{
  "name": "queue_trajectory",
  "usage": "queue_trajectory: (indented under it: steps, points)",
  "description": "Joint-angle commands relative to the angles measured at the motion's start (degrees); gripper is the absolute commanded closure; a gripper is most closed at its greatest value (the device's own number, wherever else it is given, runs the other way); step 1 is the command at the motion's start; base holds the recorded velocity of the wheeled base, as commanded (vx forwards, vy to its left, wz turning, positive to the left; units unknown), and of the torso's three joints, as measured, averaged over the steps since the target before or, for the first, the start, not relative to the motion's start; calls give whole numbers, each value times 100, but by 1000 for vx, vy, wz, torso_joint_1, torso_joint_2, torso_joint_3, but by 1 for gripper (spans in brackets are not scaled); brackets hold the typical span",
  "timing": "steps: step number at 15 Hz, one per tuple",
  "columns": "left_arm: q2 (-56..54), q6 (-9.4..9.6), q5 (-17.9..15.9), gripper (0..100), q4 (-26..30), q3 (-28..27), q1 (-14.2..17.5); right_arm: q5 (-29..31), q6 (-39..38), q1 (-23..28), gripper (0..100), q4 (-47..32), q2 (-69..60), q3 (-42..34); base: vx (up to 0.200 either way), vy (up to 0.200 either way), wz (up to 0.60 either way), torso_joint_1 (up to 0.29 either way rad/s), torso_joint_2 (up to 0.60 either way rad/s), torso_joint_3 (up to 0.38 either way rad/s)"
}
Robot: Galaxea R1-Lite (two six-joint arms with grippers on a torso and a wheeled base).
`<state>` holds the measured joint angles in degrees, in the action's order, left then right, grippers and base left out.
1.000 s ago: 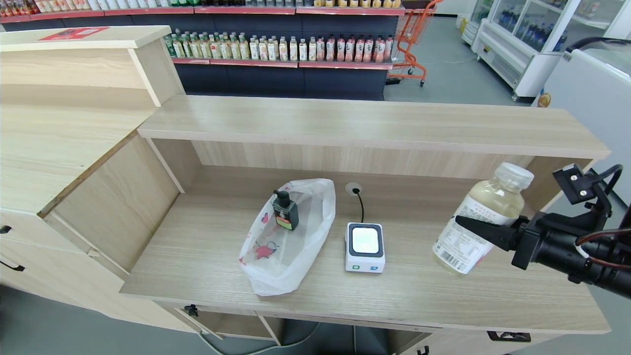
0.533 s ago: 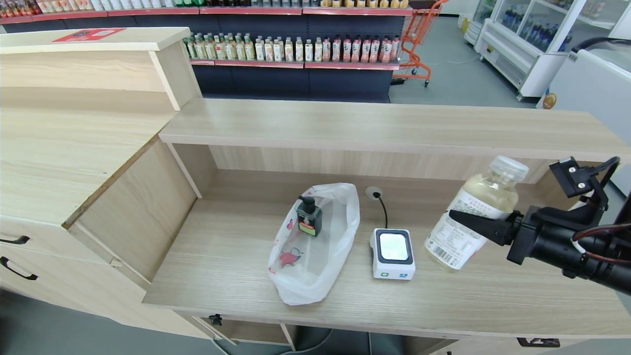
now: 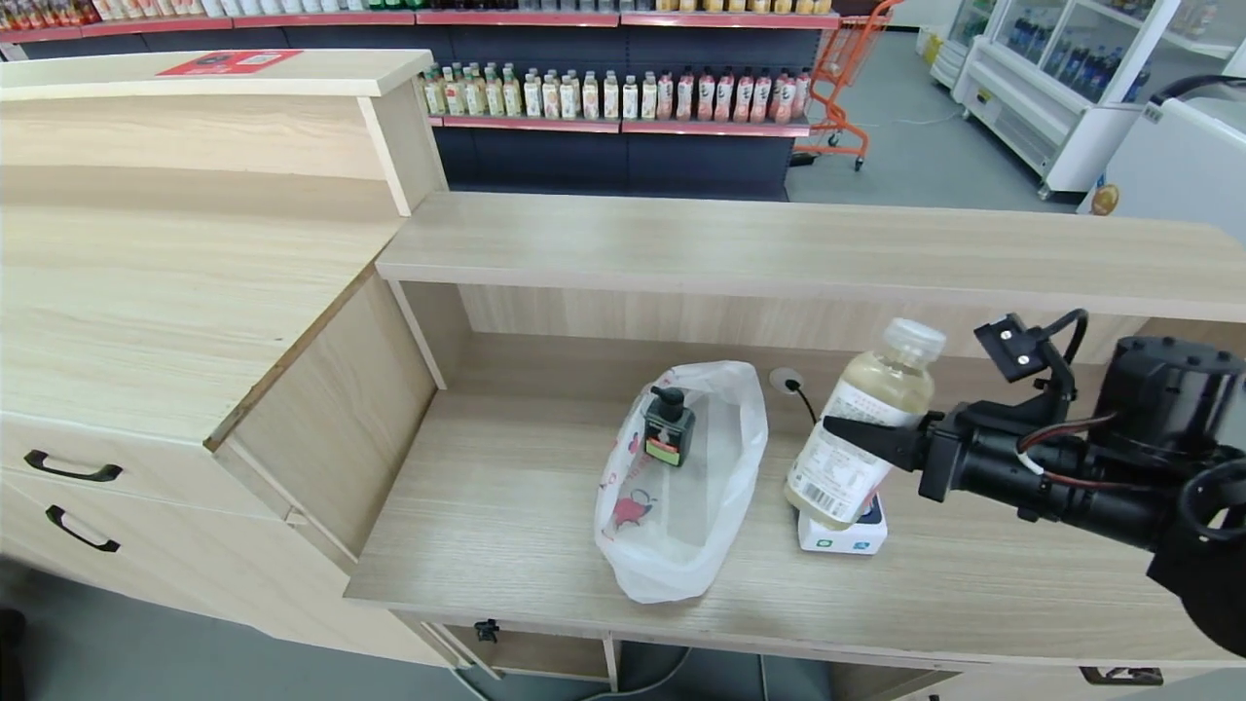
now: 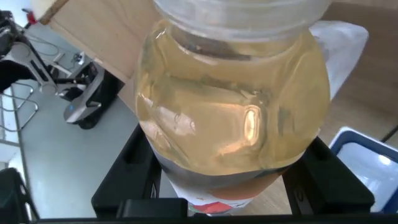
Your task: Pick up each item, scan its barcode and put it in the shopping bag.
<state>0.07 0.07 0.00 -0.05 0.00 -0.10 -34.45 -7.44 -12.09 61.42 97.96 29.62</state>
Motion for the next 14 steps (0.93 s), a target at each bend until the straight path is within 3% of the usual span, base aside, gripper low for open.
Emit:
queue_trajectory:
  steps: [1, 3, 7, 11, 14]
  points:
    - [1, 1, 0, 0, -4, 0, 1, 88, 5, -197, 100, 46, 715, 96, 0, 0, 0, 0, 0, 0]
    - [1, 1, 0, 0, -4, 0, 1, 457, -3, -452, 100, 55, 953, 237, 0, 0, 0, 0, 0, 0]
    - [1, 1, 0, 0, -4, 0, 1, 536, -21, -839, 100, 63, 1331, 597, 0, 0, 0, 0, 0, 0]
    - [1, 1, 0, 0, -4, 0, 1, 527, 128, -1093, 100, 1065, 2043, 685, 0, 0, 0, 0, 0, 0]
    - [1, 1, 0, 0, -4, 0, 1, 527, 726, -1225, 100, 1672, 2737, 1002, 0, 0, 0, 0, 0, 0]
